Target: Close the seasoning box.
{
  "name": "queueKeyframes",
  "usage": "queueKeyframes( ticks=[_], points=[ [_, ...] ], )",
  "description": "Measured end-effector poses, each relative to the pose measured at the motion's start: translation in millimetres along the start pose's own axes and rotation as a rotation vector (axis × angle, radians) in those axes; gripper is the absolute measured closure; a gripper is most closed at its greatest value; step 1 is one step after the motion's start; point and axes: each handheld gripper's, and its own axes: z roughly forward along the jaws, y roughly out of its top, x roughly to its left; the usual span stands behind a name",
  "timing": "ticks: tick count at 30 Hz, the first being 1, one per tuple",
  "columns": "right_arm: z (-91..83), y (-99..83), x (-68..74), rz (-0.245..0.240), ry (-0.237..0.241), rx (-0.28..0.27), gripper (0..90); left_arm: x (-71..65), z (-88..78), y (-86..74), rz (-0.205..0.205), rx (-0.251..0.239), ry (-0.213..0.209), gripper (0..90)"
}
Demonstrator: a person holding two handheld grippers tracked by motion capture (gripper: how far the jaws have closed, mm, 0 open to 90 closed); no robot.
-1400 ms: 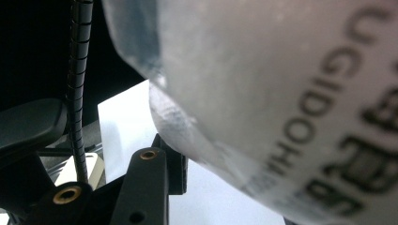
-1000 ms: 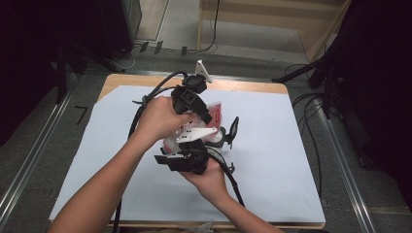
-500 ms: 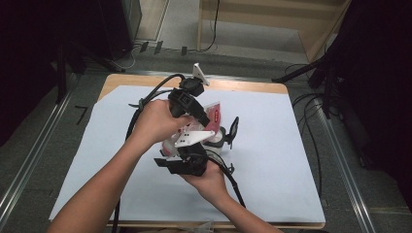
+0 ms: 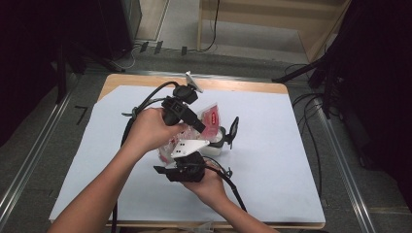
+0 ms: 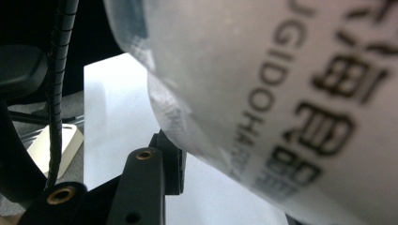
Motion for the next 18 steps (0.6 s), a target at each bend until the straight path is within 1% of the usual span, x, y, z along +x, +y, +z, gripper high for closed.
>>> queueKeyframes(
  ticks=[1,3,5,6,7,9,11,12,13,15,16,18],
  points=[
    [0.3,-0.7,0.1,-0.003,0.001,0.0,61.8,-0.6,0.1,-1.2,-0.005,-0.003,0.001,74.6],
    [1.3,-3.0,0.4,-0.009,0.004,0.0,61.3,-0.4,0.2,-3.7,0.001,-0.004,0.002,74.7],
    [3.1,-6.4,0.7,-0.018,0.007,0.003,60.7,0.8,1.8,-6.5,0.01,-0.005,-0.007,74.7],
    [4.1,-9.1,1.3,-0.021,0.007,0.01,60.8,0.9,2.1,-7.6,0.011,0.0,-0.007,74.7],
    [4.6,-10.8,1.5,-0.023,0.006,0.015,61.0,1.7,3.3,-9.2,0.018,-0.006,-0.008,74.7],
    [6.1,-14.5,2.1,-0.019,0.006,0.03,61.3,3.5,4.5,-12.4,0.019,-0.008,-0.012,75.8],
    [6.9,-16.9,2.5,-0.021,0.006,0.038,61.9,5.3,4.9,-15.3,0.015,-0.018,-0.019,76.2],
    [7.2,-17.6,2.6,-0.022,0.011,0.042,62.1,6.2,5.5,-17.0,0.014,-0.032,-0.02,76.5],
    [7.4,-18.4,2.3,-0.033,0.008,0.046,62.1,6.8,5.2,-17.8,0.014,-0.03,-0.024,76.7],
    [8.0,-19.8,2.4,-0.037,0.011,0.05,62.1,8.0,5.1,-20.1,0.021,-0.037,-0.024,77.6],
    [8.6,-20.6,1.7,-0.045,0.013,0.046,62.0,8.3,5.1,-21.0,0.027,-0.041,-0.018,78.4],
    [8.7,-21.9,1.2,-0.05,0.011,0.055,62.0,10.5,5.7,-24.2,0.025,-0.056,-0.031,80.9]
  ],
)
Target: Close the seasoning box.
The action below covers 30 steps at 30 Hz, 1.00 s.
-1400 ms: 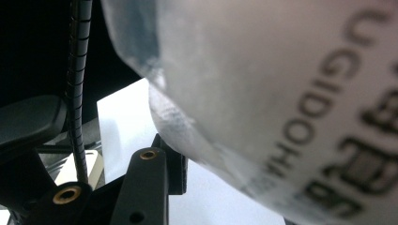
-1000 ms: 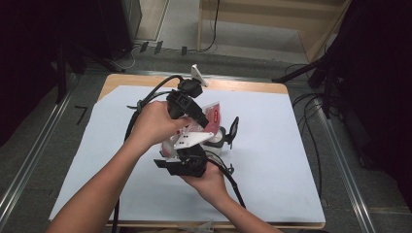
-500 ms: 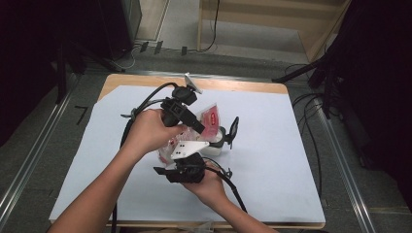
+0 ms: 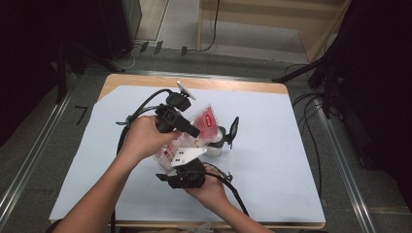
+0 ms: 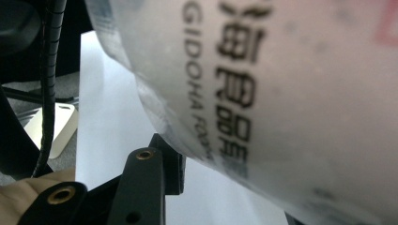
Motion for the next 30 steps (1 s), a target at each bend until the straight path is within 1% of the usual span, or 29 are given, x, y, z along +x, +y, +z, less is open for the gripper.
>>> queueKeyframes(
  ticks=[3,5,9,10,12,14,16,17,19,20,21,23,26,28,29,30],
  points=[
    [0.2,-1.2,1.5,-0.018,-0.004,0.02,62.1,2.8,0.0,-3.4,0.0,-0.007,-0.01,82.2],
    [0.8,-2.2,1.5,-0.041,-0.01,0.031,62.1,3.8,0.1,-5.5,-0.008,-0.015,-0.011,82.7],
    [2.2,-3.7,1.0,-0.053,-0.002,0.044,62.0,7.2,-0.2,-9.6,-0.007,-0.025,-0.02,83.4],
    [2.7,-4.0,1.1,-0.055,-0.003,0.046,62.0,7.5,0.1,-10.6,-0.012,-0.032,-0.021,83.4],
    [3.1,-5.1,0.5,-0.07,-0.004,0.052,62.0,8.0,-0.4,-11.6,-0.003,-0.032,-0.019,83.5],
    [2.8,-5.8,0.3,-0.063,-0.009,0.06,61.9,8.0,-1.9,-12.8,-0.004,-0.045,-0.025,83.5],
    [2.4,-5.9,-2.5,-0.053,-0.014,0.059,61.9,8.4,-2.8,-13.7,-0.006,-0.065,-0.021,83.7],
    [1.8,-6.0,-3.4,-0.036,-0.01,0.058,61.9,9.3,-3.6,-14.1,-0.008,-0.073,-0.022,83.8],
    [0.9,-6.7,-5.4,-0.027,-0.009,0.058,61.9,9.1,-3.9,-15.0,-0.026,-0.093,-0.026,83.8],
    [0.6,-6.9,-5.7,-0.015,-0.004,0.055,61.9,9.7,-4.4,-15.7,-0.024,-0.099,-0.03,83.7],
    [0.3,-7.2,-6.7,-0.014,-0.006,0.051,61.9,9.9,-5.4,-16.2,-0.019,-0.099,-0.031,83.7],
    [-0.1,-7.5,-7.3,-0.012,-0.01,0.05,61.8,10.2,-6.5,-18.2,-0.018,-0.114,-0.035,83.7],
    [-0.2,-7.6,-8.2,0.001,-0.002,0.042,61.7,11.7,-10.1,-21.6,-0.01,-0.128,-0.034,83.6],
    [-0.4,-7.7,-9.9,0.015,0.001,0.037,61.8,13.8,-13.2,-24.4,-0.016,-0.146,-0.038,83.8],
    [-0.7,-7.8,-10.9,0.029,0.004,0.034,61.7,15.0,-14.7,-25.2,-0.014,-0.144,-0.038,83.7],
    [-0.7,-7.9,-11.4,0.031,0.001,0.032,61.7,16.0,-15.6,-26.6,-0.017,-0.156,-0.041,83.8]
  ],
)
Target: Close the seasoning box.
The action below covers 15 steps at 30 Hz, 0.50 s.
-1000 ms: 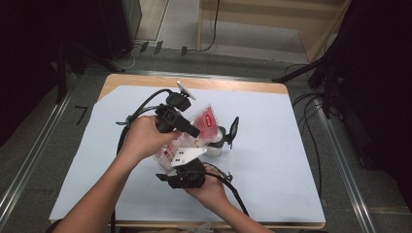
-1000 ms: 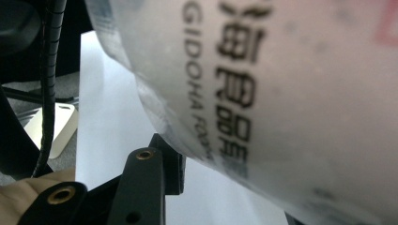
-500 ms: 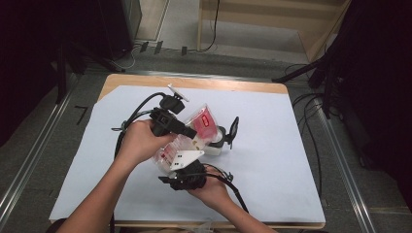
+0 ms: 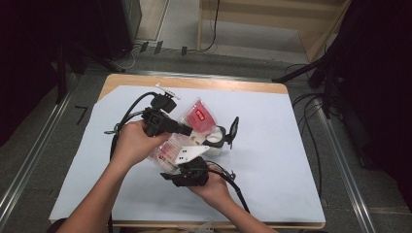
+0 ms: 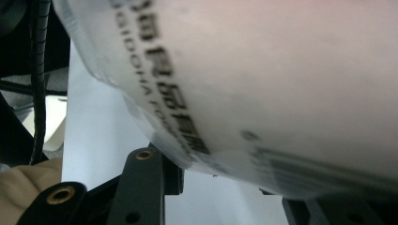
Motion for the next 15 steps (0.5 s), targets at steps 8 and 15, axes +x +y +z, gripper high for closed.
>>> queueKeyframes(
  ticks=[8,15],
  points=[
    [-0.2,-1.3,-3.3,0.023,-0.004,0.001,61.5,6.4,-6.2,-8.1,0.009,-0.031,-0.024,84.0],
    [-2.7,-3.1,-7.1,0.038,-0.013,-0.014,60.9,8.8,-12.8,-14.3,0.018,-0.063,-0.034,83.6]
  ],
)
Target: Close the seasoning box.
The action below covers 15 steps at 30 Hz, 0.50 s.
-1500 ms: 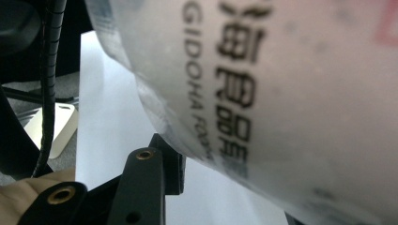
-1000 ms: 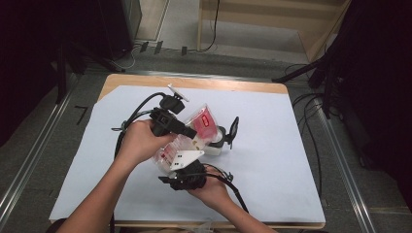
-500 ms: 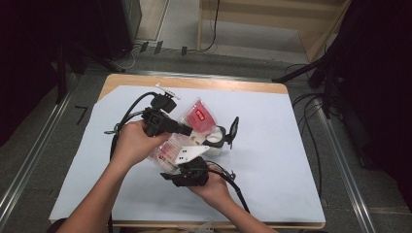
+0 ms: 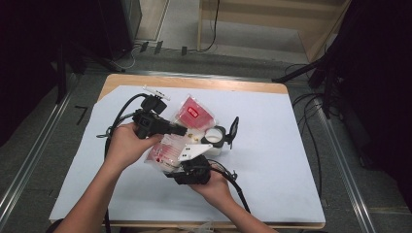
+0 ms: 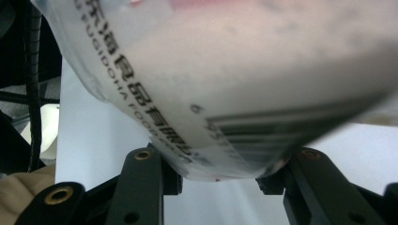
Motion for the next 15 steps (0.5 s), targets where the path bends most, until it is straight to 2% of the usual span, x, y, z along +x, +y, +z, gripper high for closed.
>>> queueKeyframes(
  ticks=[3,10,15],
  points=[
    [-1.8,0.3,-1.8,0.014,-0.003,-0.007,60.8,1.2,-4.2,-1.6,0.003,-0.013,-0.001,83.3],
    [-6.9,1.4,-6.1,0.006,-0.032,-0.028,59.9,-0.1,-12.6,-6.4,0.016,-0.051,-0.009,83.2],
    [-8.4,0.2,-8.9,0.011,-0.049,-0.025,59.2,1.5,-17.9,-9.9,0.028,-0.049,-0.013,82.9]
  ],
)
